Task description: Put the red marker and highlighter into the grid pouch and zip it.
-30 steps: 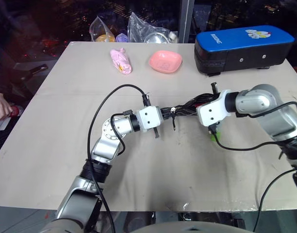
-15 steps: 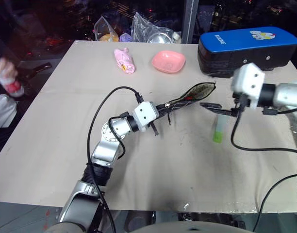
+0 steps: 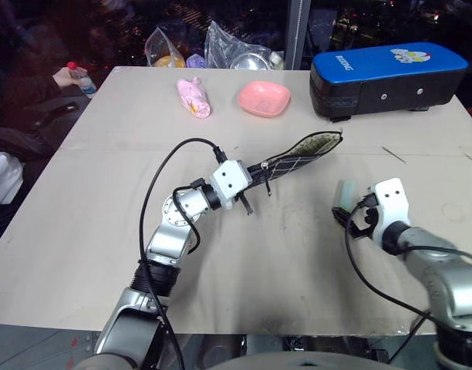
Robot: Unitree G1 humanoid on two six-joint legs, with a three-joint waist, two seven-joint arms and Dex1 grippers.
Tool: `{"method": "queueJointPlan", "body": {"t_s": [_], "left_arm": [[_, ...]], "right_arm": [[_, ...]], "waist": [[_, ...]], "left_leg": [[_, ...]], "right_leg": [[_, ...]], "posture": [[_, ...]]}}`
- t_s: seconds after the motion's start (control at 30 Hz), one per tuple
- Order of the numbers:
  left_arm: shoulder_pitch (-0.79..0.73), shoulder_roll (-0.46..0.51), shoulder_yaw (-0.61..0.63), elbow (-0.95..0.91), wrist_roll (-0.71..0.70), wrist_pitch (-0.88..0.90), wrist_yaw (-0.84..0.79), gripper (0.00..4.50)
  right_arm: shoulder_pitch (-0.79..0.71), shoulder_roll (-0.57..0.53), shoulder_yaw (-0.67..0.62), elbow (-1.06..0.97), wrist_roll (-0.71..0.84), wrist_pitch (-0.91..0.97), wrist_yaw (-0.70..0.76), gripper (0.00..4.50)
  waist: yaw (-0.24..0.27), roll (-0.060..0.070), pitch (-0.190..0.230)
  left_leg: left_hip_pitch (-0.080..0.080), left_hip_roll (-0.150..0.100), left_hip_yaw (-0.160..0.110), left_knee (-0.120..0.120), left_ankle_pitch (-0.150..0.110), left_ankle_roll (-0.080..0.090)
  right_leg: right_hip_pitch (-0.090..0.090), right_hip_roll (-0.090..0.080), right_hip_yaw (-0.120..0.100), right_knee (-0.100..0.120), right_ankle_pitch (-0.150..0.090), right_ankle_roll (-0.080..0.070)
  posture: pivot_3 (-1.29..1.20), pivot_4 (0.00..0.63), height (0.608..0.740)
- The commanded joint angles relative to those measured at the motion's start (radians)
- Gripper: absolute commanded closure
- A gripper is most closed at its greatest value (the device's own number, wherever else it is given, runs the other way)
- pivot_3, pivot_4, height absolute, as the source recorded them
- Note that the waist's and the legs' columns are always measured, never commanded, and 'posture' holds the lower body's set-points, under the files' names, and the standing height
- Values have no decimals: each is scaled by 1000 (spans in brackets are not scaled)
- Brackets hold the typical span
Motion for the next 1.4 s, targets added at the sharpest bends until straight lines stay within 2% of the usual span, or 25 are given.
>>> {"method": "queueJointPlan", "body": {"t_s": [0.03, 0.07, 0.1, 0.13, 0.23, 0.27, 0.37, 0.47, 0.6, 0.7, 0.77, 0.87, 0.93, 1.07, 1.2, 1.4], "left_arm": [[-12, 4, 15, -25, -7, -9, 9, 4500], [-9, 5, 15, -28, -7, -9, 11, 4500], [-7, 5, 15, -31, -7, -8, 12, 4500], [-6, 6, 15, -32, -6, -8, 12, 4500], [-5, 7, 14, -34, -7, -7, 15, 4500], [-5, 7, 13, -33, -7, -7, 15, 4500], [-6, 7, 13, -31, -8, -8, 14, 4500], [-9, 7, 13, -26, -8, -10, 12, 4500], [-16, 1, 8, -13, -5, -16, 12, 4500], [-17, 0, 6, -12, -4, -16, 9, 4500], [-14, 2, 4, -13, -2, -18, 7, 4500], [-13, 3, -7, -10, 1, -26, -5, 4500], [-16, 3, -12, -7, 2, -32, -11, 4500], [-34, 3, -22, 9, 13, -51, -22, 4500], [-42, 0, -33, 14, 19, -65, -29, 4500], [-42, 0, -36, 13, 22, -71, -26, 4500]], "right_arm": [[11, 59, 16, -25, -19, 49, -87, 16], [18, 69, 25, -16, -36, 48, -108, 16], [23, 72, 34, -12, -51, 44, -125, 549], [24, 66, 43, -13, -58, 40, -128, 857], [20, 61, 40, -29, -61, 33, -133, 2221], [16, 53, 39, -33, -64, 29, -131, 2840], [-3, 14, 31, -46, -59, 3, -103, 3977], [-40, -42, -4, -61, -27, -32, -44, 3983], [-71, -181, -46, -64, 12, -47, 71, 3986], [-110, -341, -147, -36, 56, -108, 208, 3986], [-141, -450, -195, -6, 80, -171, 307, 3986], [-199, -630, -193, 65, 55, -373, 478, 3986], [-213, -692, -173, 96, 39, -482, 547, 3986], [-282, -780, -63, 147, -32, -697, 672, 3986], [-399, -773, 85, 214, -129, -833, 717, 3986], [-474, -781, 178, 336, -248, -1014, 770, 3986]], "waist": [[3, 0, 0], [4, 0, 0], [6, 0, 0], [7, -1, 0], [6, -1, -1], [6, -1, -1], [9, -1, -1], [7, -1, 0], [6, -1, 0], [6, 0, 0], [6, 0, 1], [5, 0, 1], [5, 0, 0], [6, 0, 1], [0, 1, 1], [9, 1, 1]], "left_leg": [[0, 0, 0, 0, 0, 0], [0, 0, 0, 0, 0, 0], [0, 0, 0, 0, 0, 0], [0, 0, 0, 0, 0, 0], [0, -1, 0, 0, 0, 0], [0, -1, 0, 0, 0, 0], [0, -1, 0, 0, 0, 0], [-1, -1, 0, 0, 0, 1], [-1, -1, -1, 0, 0, 1], [-1, -1, -1, 0, -1, 1], [-1, -1, -1, 0, -1, 3], [-1, -2, -1, 0, -3, 5], [0, -1, -1, -1, -3, 5], [0, 0, -1, -1, -3, 5], [0, 0, 1, 1, -3, 5], [-1, 0, 1, 1, 0, 1]], "right_leg": [[0, 0, 0, -1, 0, 0], [0, 0, 0, -1, 0, 0], [0, 0, 0, -1, 0, 0], [0, 0, 0, -1, 0, 0], [0, 0, 0, -1, 0, 0], [0, 0, 0, -1, 0, 0], [0, 0, 0, -1, 0, 0], [0, 0, 0, -1, 0, 0], [0, 1, 0, -1, 0, 0], [0, 1, -1, -2, 0, 0], [0, 1, 0, -2, 0, 0], [0, 1, 0, -2, 0, 0], [0, 1, 0, -2, 0, 0], [0, 1, 0, -2, 0, 0], [0, 1, 2, -2, 0, 0], [0, 0, 2, -3, 0, 0]], "posture": [[0, 150, 716], [0, 150, 716], [0, 150, 716], [0, 150, 716], [0, 150, 716], [0, 150, 716], [0, 150, 716], [0, 150, 716], [0, 150, 716], [0, 150, 716], [0, 150, 716], [0, 150, 716], [0, 150, 716], [0, 150, 716], [0, 150, 716], [0, 150, 716]]}}
